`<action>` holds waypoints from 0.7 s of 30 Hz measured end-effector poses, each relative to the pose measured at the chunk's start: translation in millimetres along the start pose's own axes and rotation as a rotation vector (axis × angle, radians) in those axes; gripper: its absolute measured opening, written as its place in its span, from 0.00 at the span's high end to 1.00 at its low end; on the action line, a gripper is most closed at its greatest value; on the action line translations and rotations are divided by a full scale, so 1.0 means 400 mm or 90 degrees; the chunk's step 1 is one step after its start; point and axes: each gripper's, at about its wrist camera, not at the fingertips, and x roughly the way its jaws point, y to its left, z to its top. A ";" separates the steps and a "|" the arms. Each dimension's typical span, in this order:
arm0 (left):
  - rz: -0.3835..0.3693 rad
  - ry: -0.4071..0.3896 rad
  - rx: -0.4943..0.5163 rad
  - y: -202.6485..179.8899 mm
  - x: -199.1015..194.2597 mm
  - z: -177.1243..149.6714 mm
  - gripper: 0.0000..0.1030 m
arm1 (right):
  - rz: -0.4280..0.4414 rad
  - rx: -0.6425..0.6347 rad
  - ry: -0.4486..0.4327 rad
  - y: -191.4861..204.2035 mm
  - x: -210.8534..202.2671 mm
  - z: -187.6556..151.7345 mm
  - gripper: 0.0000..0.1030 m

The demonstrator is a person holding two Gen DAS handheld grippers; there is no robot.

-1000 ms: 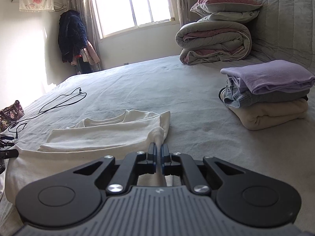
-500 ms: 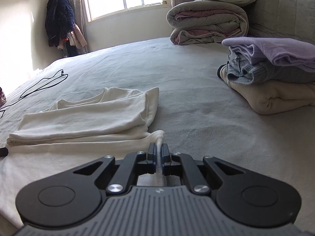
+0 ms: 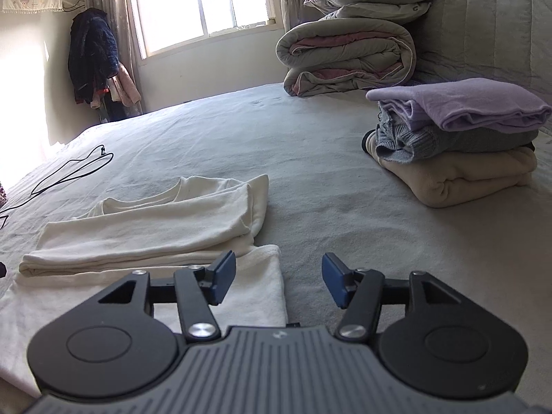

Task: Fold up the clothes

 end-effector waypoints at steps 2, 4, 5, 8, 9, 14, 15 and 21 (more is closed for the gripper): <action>-0.026 0.005 0.007 -0.020 -0.012 -0.005 0.27 | 0.013 -0.007 -0.004 0.023 -0.017 -0.003 0.36; -0.062 0.016 0.022 -0.049 -0.024 -0.019 0.22 | 0.028 -0.020 -0.004 0.052 -0.033 -0.011 0.33; -0.078 0.022 0.033 -0.062 -0.029 -0.030 0.20 | 0.037 -0.030 -0.002 0.068 -0.040 -0.019 0.33; -0.123 0.040 0.067 -0.101 -0.043 -0.062 0.13 | 0.063 -0.061 0.006 0.112 -0.057 -0.044 0.31; -0.135 0.047 0.080 -0.111 -0.044 -0.074 0.12 | 0.071 -0.071 0.010 0.124 -0.062 -0.053 0.30; -0.152 0.082 0.136 -0.131 -0.039 -0.128 0.05 | 0.095 -0.114 0.044 0.161 -0.071 -0.104 0.27; -0.150 0.084 0.142 -0.129 -0.039 -0.135 0.05 | 0.089 -0.120 0.051 0.159 -0.070 -0.114 0.27; -0.147 0.093 0.167 -0.112 -0.042 -0.157 0.01 | 0.072 -0.099 0.050 0.106 -0.083 -0.129 0.23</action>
